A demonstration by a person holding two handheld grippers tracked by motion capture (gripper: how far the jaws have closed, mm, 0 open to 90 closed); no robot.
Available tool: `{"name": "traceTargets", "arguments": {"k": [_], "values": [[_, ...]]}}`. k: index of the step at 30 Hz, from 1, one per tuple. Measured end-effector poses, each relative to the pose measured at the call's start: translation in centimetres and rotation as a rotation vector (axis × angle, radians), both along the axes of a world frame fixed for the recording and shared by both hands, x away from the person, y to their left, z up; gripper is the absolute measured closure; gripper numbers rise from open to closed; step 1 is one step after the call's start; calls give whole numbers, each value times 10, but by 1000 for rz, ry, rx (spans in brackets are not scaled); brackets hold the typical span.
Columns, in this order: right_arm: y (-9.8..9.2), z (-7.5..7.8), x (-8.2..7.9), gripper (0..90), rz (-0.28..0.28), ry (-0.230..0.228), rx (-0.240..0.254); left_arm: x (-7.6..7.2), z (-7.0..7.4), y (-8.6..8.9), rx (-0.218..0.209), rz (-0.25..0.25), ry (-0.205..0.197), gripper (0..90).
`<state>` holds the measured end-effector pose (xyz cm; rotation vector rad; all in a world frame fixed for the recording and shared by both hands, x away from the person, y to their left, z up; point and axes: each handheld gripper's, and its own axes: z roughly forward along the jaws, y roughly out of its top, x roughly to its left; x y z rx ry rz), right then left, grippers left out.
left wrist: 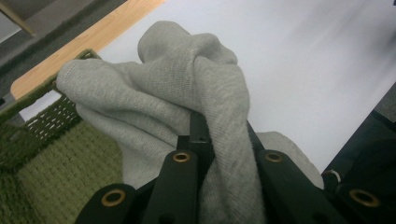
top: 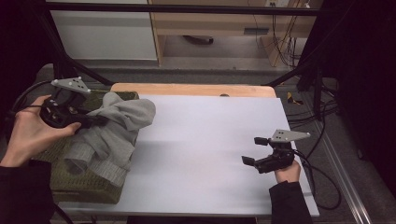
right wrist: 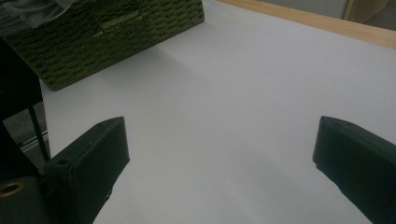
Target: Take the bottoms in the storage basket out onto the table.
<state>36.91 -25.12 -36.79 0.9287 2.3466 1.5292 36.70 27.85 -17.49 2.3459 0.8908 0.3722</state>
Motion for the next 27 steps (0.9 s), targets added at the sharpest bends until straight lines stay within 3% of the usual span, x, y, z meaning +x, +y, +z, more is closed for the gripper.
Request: {"name": "traceTargets", "arguments": {"k": [27], "values": [[-1,1,0,41,-1,-3,2,13,-14,-60,19,-109,31,826]]}}
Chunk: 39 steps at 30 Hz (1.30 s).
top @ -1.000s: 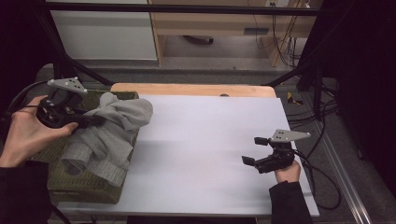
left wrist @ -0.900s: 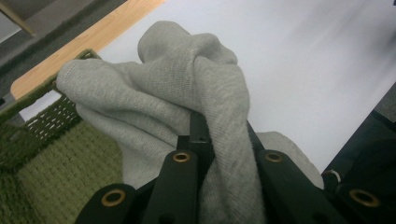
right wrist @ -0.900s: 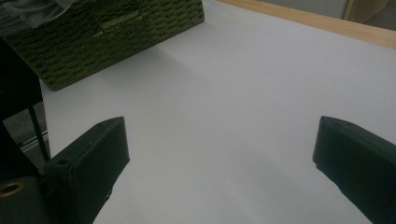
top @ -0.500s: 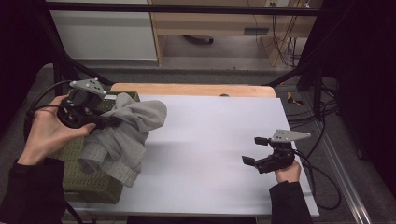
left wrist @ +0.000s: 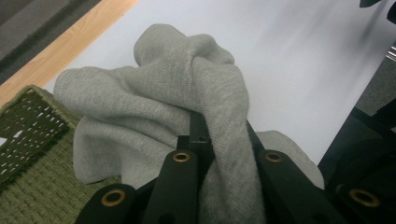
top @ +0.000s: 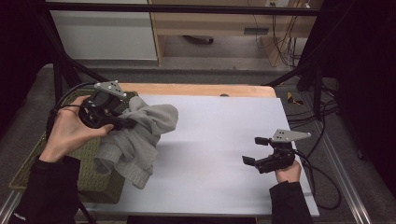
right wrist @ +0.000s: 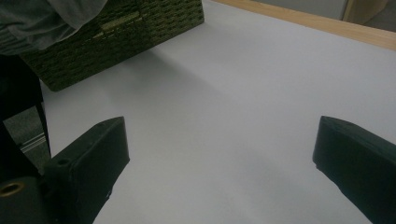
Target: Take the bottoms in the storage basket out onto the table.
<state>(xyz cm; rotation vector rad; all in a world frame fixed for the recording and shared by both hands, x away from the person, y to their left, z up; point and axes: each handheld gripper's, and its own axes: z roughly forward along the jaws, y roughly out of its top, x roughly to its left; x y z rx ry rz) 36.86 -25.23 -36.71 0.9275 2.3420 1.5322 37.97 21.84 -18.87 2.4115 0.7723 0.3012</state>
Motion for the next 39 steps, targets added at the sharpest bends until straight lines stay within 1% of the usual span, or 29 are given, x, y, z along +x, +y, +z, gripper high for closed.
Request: {"name": "traceTargets", "arguments": {"k": [5,10,23,26,39], "values": [[0,0,0,41,0,1,0,3,-5,-9,-2,-15,9,826],[0,0,0,40,0,0,0,6,-12,-20,9,-29,18,827],[0,0,0,41,2,1,-4,13,-31,-43,16,-63,44,826],[0,0,0,41,3,1,-3,14,-35,-48,28,-67,45,826],[0,0,0,41,1,1,-3,19,-51,-68,33,-94,55,826]]}}
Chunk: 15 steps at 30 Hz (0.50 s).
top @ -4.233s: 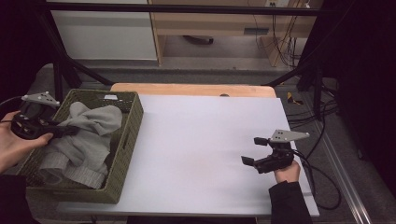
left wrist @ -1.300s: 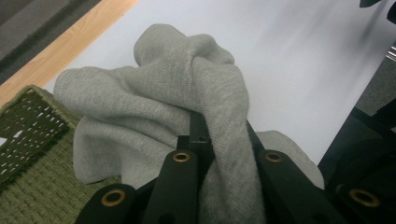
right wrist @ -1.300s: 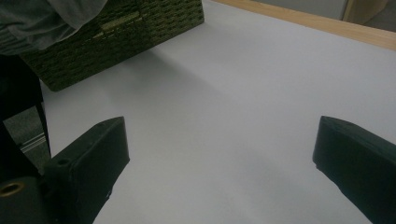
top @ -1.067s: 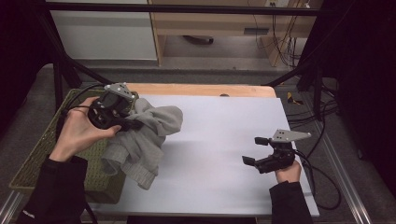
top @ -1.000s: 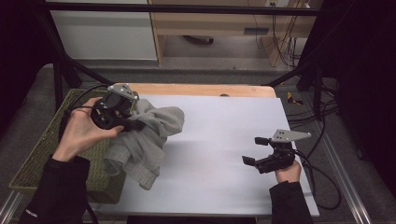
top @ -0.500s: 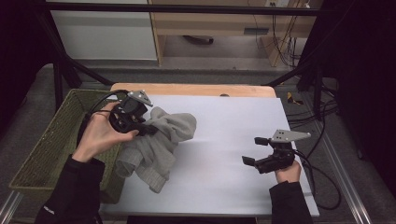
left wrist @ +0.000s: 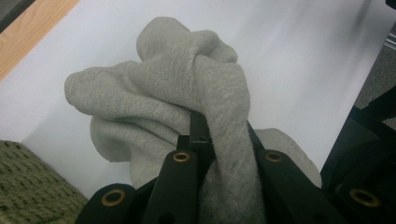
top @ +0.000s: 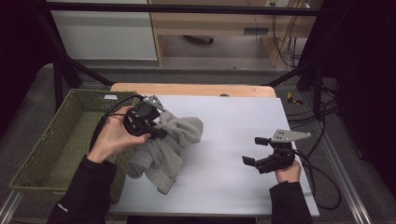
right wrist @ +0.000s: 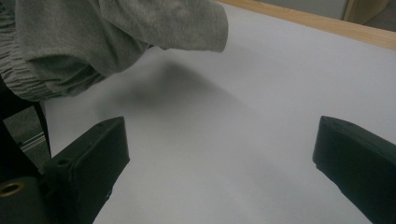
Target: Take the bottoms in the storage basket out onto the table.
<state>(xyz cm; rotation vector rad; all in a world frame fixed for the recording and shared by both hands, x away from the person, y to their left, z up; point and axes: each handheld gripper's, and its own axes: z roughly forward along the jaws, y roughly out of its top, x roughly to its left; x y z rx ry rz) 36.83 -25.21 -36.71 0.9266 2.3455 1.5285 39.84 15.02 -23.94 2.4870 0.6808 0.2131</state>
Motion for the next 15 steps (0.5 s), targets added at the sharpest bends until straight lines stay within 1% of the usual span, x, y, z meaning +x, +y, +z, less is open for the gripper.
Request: {"name": "traceTargets", "arguments": {"k": [7,10,15], "values": [[0,0,0,41,1,-1,0,3,-11,-10,24,-3,-4,826],[0,0,0,41,0,-1,1,4,-15,-14,18,-2,-3,826],[0,0,0,41,1,-1,0,6,-25,-20,20,-6,4,826]]}}
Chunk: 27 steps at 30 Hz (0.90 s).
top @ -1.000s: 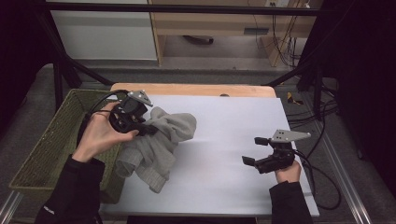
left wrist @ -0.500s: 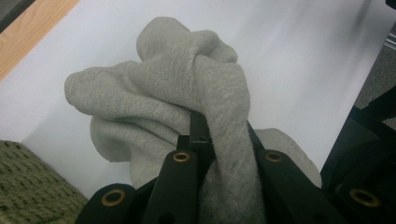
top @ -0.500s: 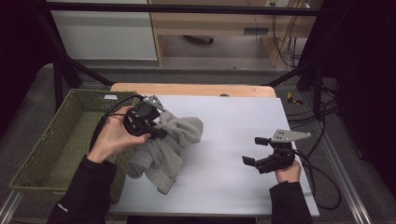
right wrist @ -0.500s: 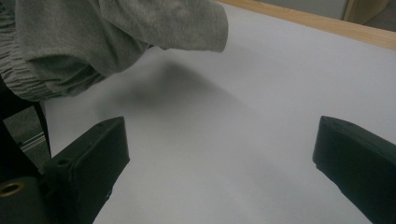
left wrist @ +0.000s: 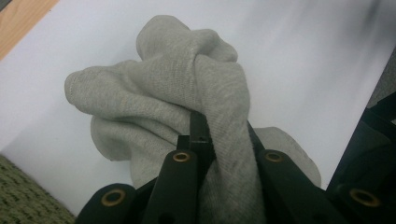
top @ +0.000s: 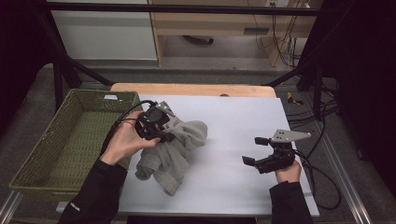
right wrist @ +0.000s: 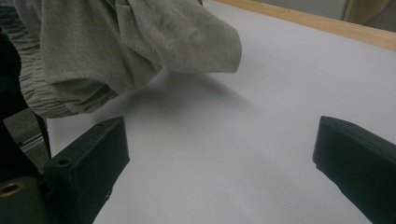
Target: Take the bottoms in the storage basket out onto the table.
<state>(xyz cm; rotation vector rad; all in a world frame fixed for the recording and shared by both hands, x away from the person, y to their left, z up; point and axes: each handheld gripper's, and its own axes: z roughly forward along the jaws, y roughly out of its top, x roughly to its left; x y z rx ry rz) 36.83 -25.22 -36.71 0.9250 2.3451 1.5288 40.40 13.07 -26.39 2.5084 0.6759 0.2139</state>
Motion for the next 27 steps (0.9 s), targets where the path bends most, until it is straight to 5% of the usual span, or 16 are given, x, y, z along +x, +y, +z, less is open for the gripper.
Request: {"name": "traceTargets", "arguments": {"k": [27], "values": [[-1,0,0,41,1,-2,1,3,-47,-26,-4,-50,39,824]]}}
